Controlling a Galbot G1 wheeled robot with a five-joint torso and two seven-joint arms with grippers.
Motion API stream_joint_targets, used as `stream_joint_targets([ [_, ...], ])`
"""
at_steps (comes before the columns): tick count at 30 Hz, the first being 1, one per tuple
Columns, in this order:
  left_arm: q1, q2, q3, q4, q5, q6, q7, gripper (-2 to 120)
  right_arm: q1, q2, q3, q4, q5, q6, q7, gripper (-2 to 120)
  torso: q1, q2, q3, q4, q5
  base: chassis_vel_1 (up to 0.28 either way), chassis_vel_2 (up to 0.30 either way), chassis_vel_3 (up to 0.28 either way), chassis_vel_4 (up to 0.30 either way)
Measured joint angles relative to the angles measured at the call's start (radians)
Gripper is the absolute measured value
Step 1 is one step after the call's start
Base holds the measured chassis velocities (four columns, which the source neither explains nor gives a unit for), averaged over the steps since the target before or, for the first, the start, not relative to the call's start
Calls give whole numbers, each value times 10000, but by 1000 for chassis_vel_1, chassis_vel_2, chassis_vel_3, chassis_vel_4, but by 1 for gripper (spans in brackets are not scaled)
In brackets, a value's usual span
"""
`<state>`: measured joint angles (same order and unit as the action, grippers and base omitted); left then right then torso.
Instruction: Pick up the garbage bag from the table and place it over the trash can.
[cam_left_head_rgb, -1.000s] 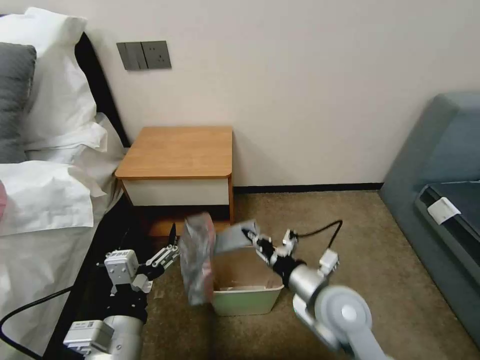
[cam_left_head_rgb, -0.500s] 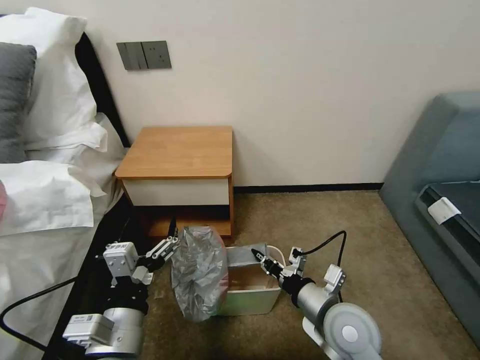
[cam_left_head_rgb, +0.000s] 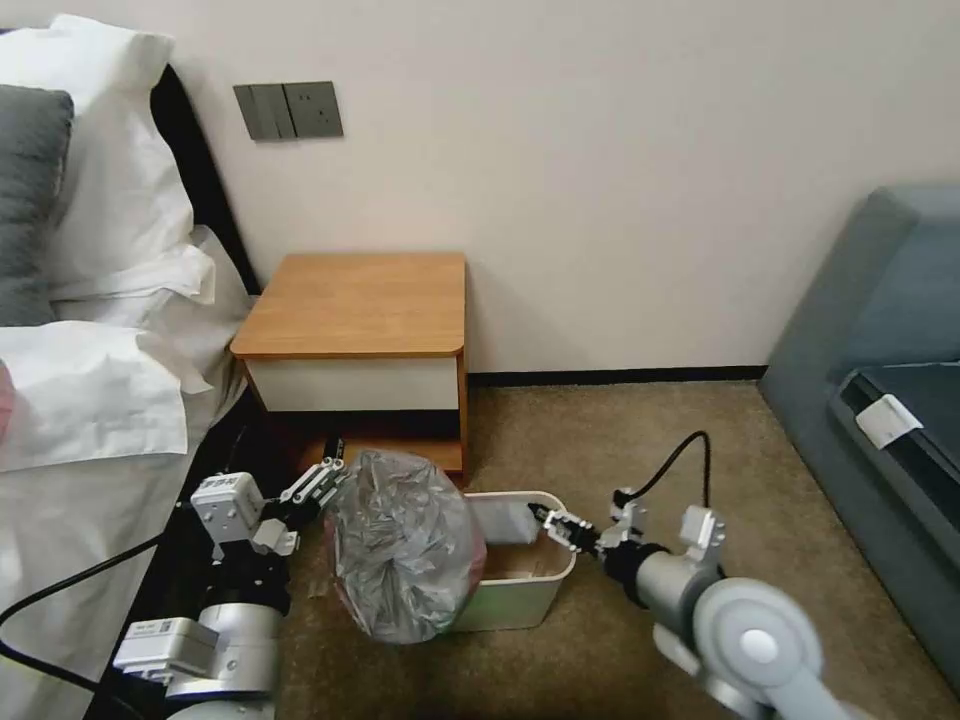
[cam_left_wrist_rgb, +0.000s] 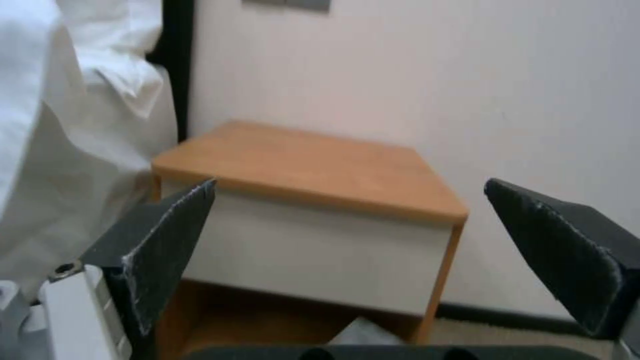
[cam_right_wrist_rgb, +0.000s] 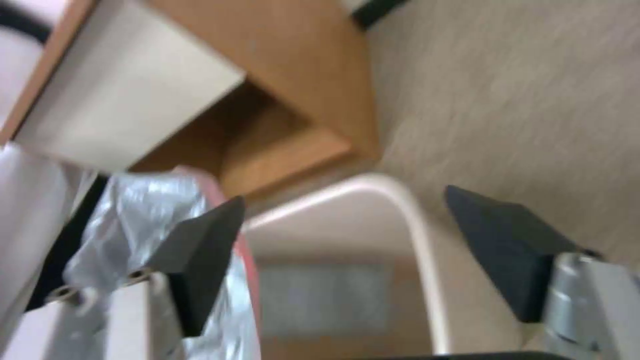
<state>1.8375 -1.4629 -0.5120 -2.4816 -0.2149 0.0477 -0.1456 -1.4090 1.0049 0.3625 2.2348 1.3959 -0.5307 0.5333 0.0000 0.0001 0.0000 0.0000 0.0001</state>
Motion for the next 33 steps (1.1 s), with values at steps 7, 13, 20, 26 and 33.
stream_joint_targets([
  [7,-95,426,369,1165,469,773,-157,100,-320,-129,1196,142,-613,307,-415,100,0,0,0,0,0,0,0,0,0],
  [13,-111,411,770,1500,845,910,125,99,-572,152,1229,125,-1109,435,-572,100,0,0,0,0,-1,0,0,0,0],
  [20,-248,680,1409,2009,783,1261,463,95,-671,471,1147,44,-1446,493,-743,100,0,0,0,1,-1,0,0,0,0],
  [26,-618,724,1545,2430,558,1584,333,76,-744,730,1026,32,-1653,523,-772,100,0,0,0,0,-1,0,0,0,0],
  [33,-861,686,1443,2808,465,1767,-188,73,-855,792,1023,3,-1840,551,-829,100,0,-1,0,1,-1,0,0,0,0],
])
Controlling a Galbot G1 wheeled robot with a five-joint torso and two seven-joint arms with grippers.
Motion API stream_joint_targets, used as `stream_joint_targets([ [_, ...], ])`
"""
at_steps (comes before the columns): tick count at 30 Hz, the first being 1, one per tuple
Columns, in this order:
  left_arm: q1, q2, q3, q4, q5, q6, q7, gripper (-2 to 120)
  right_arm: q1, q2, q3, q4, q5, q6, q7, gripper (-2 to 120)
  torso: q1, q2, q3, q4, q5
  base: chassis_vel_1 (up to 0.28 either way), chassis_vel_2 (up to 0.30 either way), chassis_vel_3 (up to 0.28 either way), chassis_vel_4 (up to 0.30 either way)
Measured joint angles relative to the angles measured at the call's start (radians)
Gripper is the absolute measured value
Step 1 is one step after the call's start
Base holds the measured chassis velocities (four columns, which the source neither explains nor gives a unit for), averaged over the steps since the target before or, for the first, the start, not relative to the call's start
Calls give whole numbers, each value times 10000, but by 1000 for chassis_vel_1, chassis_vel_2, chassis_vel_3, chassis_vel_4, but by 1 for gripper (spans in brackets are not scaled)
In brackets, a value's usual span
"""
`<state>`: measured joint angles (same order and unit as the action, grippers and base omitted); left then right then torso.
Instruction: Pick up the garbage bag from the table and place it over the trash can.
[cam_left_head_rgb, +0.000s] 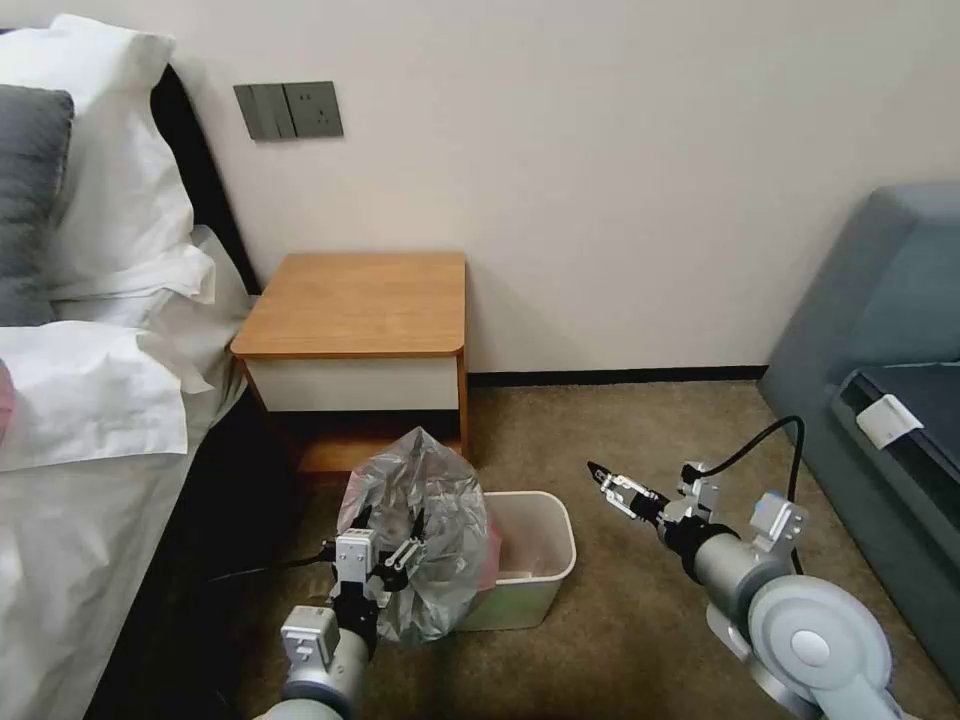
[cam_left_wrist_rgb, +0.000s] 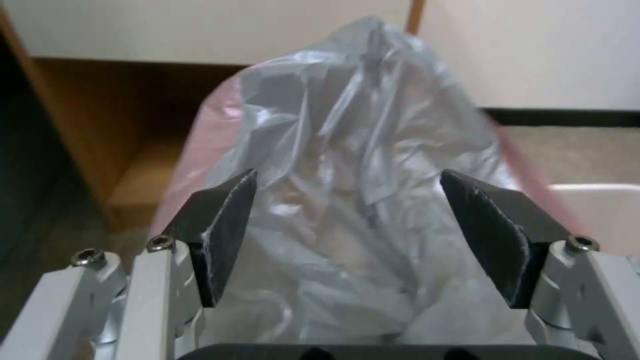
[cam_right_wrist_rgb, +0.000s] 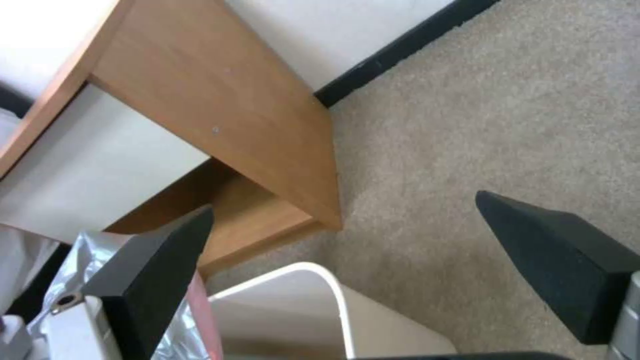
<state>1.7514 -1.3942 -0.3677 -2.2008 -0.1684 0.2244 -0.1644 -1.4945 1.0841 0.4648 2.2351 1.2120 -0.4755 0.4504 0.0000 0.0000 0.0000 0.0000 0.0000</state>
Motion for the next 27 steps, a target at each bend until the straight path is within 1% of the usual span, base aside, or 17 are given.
stream_joint_targets([
  [3,-56,-20,-35,136,-21,88,-205,73,-35,23,2,-9,-54,2,-18,100,0,0,0,-1,0,0,0,0,0],
  [5,-93,-60,-116,258,-33,148,-358,75,-88,66,-2,-14,-117,5,-59,100,0,0,0,0,0,0,0,0,0],
  [16,-250,-87,-162,661,-44,145,-376,76,-281,172,12,-63,-334,7,-216,100,0,0,0,0,0,0,0,0,0],
  [21,-421,-126,-143,958,-50,135,-367,76,-346,253,40,-125,-401,7,-230,100,0,0,0,0,1,0,0,0,0],
  [27,-747,-171,86,1273,-50,140,-344,76,-401,406,37,-146,-583,12,-239,100,0,0,0,-1,0,0,0,0,0],
])
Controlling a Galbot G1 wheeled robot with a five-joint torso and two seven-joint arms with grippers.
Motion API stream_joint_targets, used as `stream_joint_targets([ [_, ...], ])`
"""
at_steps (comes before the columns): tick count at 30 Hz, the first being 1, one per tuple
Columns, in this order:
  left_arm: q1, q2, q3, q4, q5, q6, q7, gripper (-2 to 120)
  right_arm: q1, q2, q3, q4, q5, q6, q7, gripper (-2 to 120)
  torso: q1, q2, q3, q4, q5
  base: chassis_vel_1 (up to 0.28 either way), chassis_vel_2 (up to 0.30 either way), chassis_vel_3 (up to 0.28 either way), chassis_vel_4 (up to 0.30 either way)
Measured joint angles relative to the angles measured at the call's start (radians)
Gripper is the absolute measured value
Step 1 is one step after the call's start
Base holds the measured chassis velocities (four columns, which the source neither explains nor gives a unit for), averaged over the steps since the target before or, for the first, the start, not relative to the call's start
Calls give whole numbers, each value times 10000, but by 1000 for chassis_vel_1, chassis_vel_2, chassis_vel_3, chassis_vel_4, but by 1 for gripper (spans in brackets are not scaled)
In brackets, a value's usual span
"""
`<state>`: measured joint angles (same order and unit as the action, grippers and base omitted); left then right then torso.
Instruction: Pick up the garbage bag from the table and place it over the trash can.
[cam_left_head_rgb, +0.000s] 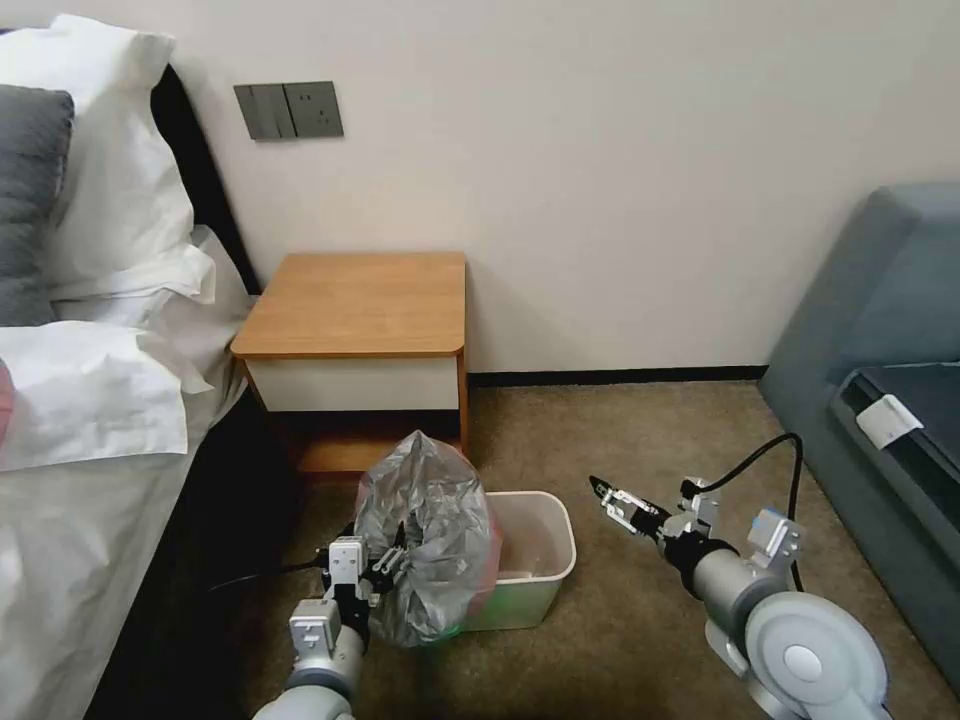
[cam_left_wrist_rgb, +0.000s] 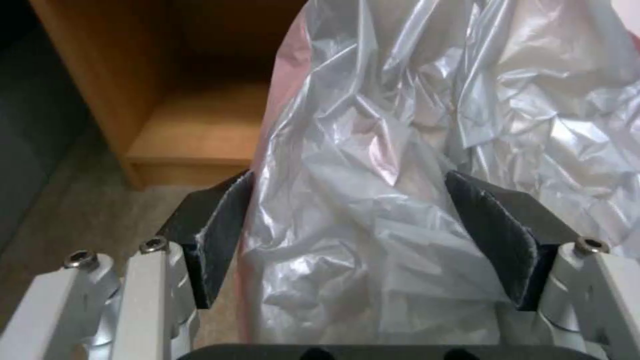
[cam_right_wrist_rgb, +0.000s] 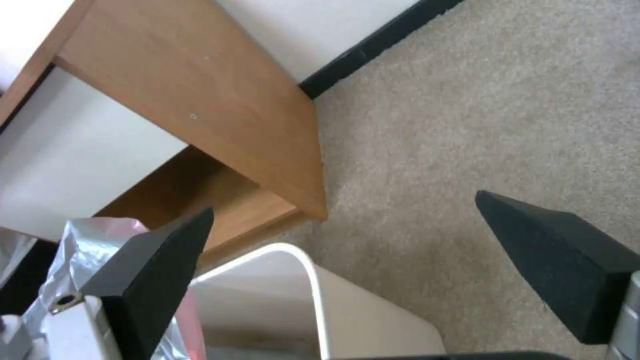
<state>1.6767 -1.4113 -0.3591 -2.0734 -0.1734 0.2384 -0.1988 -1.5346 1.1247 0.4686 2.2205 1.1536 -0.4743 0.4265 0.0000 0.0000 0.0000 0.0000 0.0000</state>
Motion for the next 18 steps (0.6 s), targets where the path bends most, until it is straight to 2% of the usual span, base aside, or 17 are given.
stream_joint_targets([
  [10,-334,-3,186,306,-42,285,-48,76,-76,129,-43,-49,-164,6,-40,100,0,0,0,0,0,0,0,0,0],
  [18,-802,23,236,572,-502,653,-140,74,-302,190,-43,18,-323,58,-82,100,0,0,0,0,0,0,0,0,0],
])
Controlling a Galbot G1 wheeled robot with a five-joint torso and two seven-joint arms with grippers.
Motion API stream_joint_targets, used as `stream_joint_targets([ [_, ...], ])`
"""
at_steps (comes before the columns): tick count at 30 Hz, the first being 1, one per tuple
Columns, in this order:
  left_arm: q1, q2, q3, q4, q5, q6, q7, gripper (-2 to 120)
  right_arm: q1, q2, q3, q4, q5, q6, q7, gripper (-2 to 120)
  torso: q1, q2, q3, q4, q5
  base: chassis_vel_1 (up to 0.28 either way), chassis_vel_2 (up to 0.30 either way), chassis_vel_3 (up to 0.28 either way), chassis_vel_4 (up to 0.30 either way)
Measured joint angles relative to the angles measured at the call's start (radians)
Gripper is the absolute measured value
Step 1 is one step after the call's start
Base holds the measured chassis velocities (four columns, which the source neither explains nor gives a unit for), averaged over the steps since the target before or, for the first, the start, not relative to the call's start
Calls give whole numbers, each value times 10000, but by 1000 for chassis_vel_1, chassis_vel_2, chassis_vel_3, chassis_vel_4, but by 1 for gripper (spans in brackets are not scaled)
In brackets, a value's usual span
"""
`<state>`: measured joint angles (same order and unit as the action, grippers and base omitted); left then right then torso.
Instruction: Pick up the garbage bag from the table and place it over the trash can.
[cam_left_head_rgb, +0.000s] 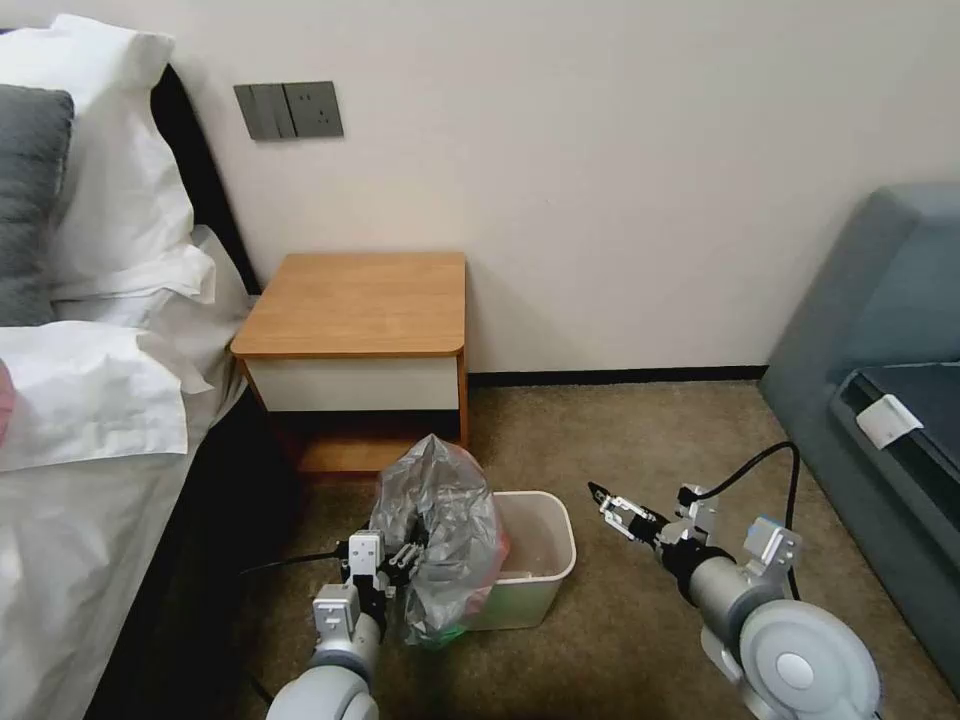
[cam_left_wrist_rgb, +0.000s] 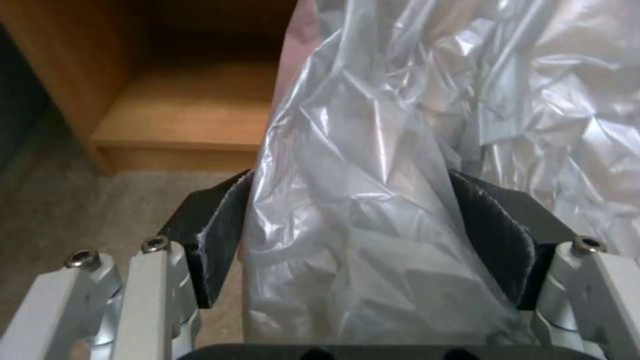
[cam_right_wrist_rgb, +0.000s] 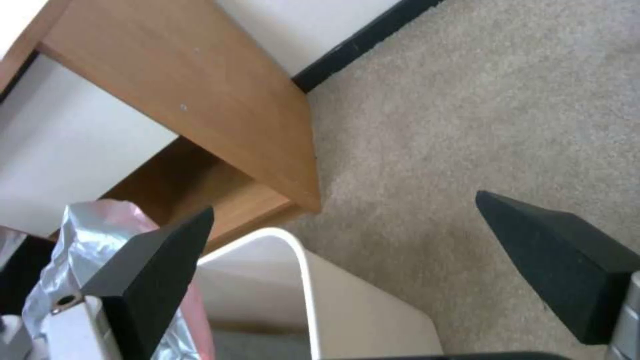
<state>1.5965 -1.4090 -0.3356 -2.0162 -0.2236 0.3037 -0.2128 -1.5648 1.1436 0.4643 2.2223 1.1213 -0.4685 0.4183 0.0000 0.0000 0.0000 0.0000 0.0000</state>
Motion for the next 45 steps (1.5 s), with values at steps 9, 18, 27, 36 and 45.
stream_joint_targets([
  [9,-649,24,286,-153,-1008,1698,-1114,73,-141,119,-40,16,-144,41,13,100,-1,0,0,0,0,0,0,0,0],
  [18,-1210,87,353,-163,-1649,2847,-1475,72,-219,149,-104,-25,-275,91,48,100,0,0,0,0,0,0,0,0,0],
  [27,-1451,145,296,-168,-1927,3778,-1474,61,-142,133,-150,-99,-282,99,60,100,0,0,0,0,2,0,0,0,0],
  [36,-1508,8,266,-88,-2486,3713,-1617,27,-99,131,-130,-112,-277,118,43,100,0,0,0,1,2,0,0,0,0],
  [45,-1183,-82,169,-230,-3311,2646,-1583,7,-129,40,-76,425,-624,247,-621,100,0,-1,1,-3,-5,0,0,0,0],
])
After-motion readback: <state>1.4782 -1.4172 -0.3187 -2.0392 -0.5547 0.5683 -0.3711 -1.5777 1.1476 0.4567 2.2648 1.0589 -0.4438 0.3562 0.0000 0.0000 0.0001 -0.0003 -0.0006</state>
